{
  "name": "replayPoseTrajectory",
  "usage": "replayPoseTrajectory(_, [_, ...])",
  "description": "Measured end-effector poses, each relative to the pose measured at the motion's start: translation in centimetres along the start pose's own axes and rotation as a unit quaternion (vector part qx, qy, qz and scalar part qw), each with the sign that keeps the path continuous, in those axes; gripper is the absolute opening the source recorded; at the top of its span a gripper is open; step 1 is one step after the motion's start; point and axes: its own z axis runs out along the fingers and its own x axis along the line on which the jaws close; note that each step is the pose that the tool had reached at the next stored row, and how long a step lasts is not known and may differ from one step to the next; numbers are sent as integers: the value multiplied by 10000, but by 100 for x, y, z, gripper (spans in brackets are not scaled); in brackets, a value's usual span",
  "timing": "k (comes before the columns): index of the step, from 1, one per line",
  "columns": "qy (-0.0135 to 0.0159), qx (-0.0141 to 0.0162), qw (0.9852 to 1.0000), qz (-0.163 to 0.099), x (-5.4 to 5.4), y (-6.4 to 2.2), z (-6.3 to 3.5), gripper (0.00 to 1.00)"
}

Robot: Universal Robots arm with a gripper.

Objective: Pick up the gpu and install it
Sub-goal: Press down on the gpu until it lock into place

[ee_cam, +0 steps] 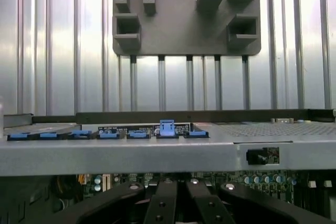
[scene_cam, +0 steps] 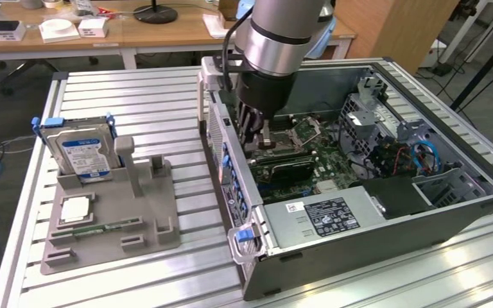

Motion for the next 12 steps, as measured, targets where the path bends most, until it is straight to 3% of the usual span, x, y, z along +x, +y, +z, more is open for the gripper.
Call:
replayPoseTrajectory(6, [18, 26, 10000, 1, 1, -6, 54, 11])
replayPoseTrajectory(7, [17, 27, 10000, 1, -1, -13, 55, 11])
replayPoseTrajectory(8, [-15, 54, 10000, -3, -8, -35, 79, 11])
replayPoseTrajectory(11, [-3, 46, 10000, -1, -8, -67, 67, 11])
replayPoseTrajectory(12, [-12, 51, 10000, -1, -10, -96, 68, 11])
